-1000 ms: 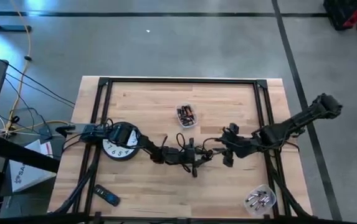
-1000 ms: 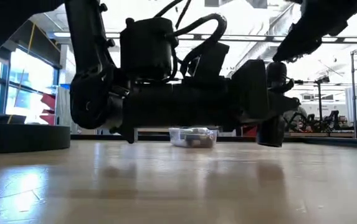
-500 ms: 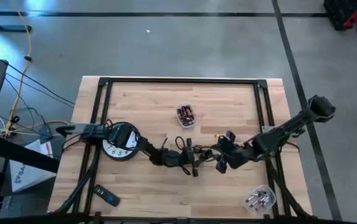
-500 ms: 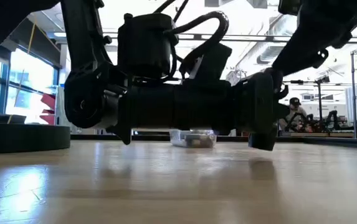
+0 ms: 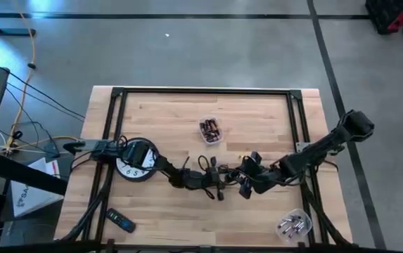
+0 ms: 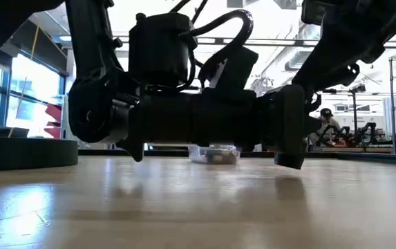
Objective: Insert battery
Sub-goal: Open the lid of the black flashlight
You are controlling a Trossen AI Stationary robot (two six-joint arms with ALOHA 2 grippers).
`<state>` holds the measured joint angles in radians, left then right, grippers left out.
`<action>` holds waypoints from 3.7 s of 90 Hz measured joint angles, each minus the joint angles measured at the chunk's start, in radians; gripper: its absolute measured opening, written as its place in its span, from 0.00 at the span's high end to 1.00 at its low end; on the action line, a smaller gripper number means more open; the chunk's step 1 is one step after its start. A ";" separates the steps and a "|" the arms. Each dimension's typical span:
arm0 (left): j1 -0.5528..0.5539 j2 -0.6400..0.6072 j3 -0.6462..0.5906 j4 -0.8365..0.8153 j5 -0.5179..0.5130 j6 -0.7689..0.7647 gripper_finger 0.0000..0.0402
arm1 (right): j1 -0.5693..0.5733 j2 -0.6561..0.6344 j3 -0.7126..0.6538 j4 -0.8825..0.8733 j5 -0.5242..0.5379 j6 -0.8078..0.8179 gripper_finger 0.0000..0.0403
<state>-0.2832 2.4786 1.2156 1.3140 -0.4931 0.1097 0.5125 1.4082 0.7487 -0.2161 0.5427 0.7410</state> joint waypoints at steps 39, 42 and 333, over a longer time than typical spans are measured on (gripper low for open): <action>-0.005 0.000 -0.001 0.017 0.021 -0.004 0.75 | 0.000 -0.001 0.001 -0.001 -0.002 -0.018 0.81; -0.006 0.000 -0.001 0.017 0.022 -0.004 0.75 | 0.000 -0.002 0.001 -0.001 -0.005 -0.025 0.81; -0.007 -0.171 0.064 -0.641 -0.181 -0.132 0.76 | -0.217 -0.067 0.106 -0.284 -0.401 0.512 0.49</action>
<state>-0.2898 2.3081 1.2795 0.6728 -0.6737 -0.0220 0.2951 1.3415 0.8543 -0.4997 0.1414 1.2528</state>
